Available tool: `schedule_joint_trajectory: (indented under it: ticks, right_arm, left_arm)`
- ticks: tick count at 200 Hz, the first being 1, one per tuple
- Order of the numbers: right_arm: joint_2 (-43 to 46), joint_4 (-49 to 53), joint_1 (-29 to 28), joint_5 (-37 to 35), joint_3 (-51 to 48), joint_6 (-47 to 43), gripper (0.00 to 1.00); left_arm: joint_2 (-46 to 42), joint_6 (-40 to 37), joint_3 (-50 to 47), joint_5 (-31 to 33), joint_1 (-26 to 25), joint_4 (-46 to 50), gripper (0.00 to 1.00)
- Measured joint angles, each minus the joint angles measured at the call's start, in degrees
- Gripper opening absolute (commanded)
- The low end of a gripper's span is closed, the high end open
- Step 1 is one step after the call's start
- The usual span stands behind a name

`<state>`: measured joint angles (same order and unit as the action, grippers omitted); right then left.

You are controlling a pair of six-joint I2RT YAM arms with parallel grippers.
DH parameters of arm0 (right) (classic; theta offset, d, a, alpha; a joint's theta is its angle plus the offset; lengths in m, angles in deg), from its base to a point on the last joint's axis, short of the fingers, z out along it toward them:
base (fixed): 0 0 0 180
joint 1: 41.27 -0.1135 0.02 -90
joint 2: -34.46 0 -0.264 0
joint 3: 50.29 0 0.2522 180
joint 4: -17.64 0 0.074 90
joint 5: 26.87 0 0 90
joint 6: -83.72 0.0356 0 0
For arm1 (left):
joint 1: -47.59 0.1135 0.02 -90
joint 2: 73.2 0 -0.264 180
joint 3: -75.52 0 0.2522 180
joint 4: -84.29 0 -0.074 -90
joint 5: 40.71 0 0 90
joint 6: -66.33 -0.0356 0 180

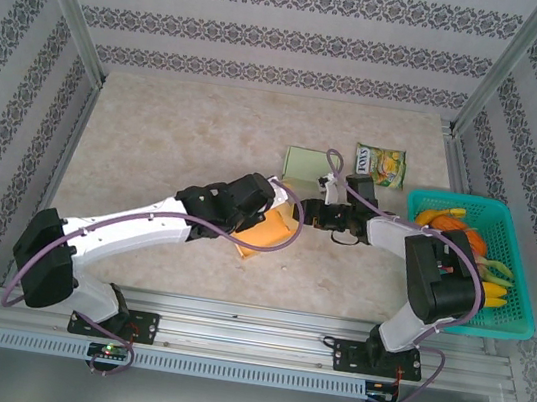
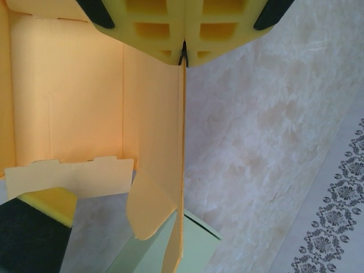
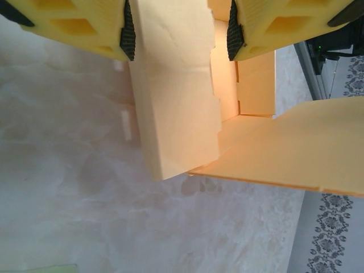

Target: Fold the paper box

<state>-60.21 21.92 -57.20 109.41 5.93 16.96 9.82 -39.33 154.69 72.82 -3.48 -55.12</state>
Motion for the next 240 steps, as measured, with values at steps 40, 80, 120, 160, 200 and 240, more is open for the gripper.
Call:
schedule_joint_trajectory:
  ticks: [40, 80, 120, 160, 200, 240]
  right_arm:
    - [0.00, 0.59, -1.84, -0.63, 0.07, -0.83, 0.38]
    - [0.02, 3.76, -5.07, -5.14, 1.77, -3.96, 0.33]
    - [0.39, 7.21, -9.46, -14.29, 4.15, -9.11, 0.31]
    - [0.24, 10.10, -13.64, -24.20, 6.60, -14.60, 0.27]
    - [0.00, 10.40, -14.49, -29.20, 7.21, -17.42, 0.25]
    - [0.11, 10.34, -14.71, -30.40, 7.30, -18.75, 0.33]
  left_arm:
    - [1.29, 2.38, 0.74, -0.85, 0.55, -0.26, 0.00]
    - [2.62, 4.79, 1.92, -0.87, 0.96, -0.26, 0.00]
    - [3.52, 7.74, 3.15, -2.10, 2.12, -0.04, 0.00]
    - [3.43, 10.21, 3.30, -5.18, 3.87, 0.13, 0.00]
    - [1.20, 12.17, 2.16, -11.17, 7.21, -0.48, 0.00]
    - [-2.21, 12.96, -0.87, -18.21, 11.06, -2.32, 0.00]
